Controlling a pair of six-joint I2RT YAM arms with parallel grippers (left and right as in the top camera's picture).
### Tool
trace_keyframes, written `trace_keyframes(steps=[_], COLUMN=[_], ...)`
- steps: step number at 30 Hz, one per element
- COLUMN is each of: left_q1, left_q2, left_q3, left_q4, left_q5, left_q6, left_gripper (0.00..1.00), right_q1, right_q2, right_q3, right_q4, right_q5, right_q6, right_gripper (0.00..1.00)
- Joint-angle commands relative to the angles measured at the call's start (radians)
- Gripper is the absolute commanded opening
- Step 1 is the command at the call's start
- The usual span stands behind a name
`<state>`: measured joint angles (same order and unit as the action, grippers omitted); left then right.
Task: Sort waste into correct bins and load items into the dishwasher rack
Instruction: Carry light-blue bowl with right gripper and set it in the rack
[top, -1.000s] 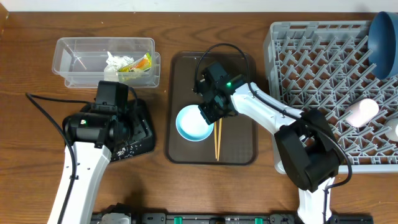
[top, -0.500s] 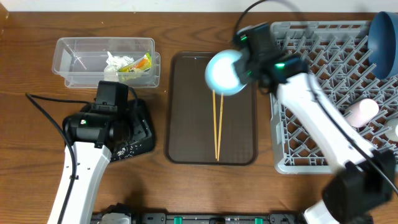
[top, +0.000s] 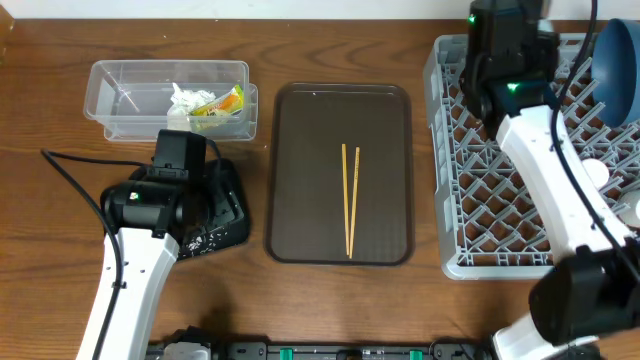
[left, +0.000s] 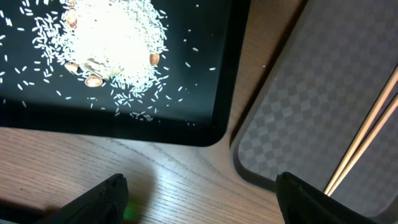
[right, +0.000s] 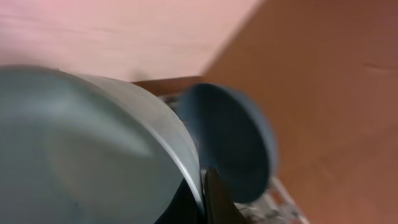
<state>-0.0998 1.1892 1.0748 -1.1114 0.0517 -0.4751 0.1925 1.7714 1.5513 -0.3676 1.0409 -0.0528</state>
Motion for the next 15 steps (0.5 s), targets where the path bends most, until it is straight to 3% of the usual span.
trace_keyframes(steps=[1, 15], left_q1=[0.005, 0.005], left_q2=[0.004, 0.004], left_q3=[0.009, 0.009], left_q4=[-0.002, -0.002], left_q5=[-0.015, -0.015], left_q6=[-0.010, -0.010], left_gripper=[0.79, 0.79], right_q1=[-0.030, -0.114], right_q2=[0.080, 0.339], right_q3=[0.008, 0.008], right_q4=[0.040, 0.217], right_q5=[0.246, 0.370], right_q6=[-0.018, -0.185], right_gripper=[0.01, 0.01])
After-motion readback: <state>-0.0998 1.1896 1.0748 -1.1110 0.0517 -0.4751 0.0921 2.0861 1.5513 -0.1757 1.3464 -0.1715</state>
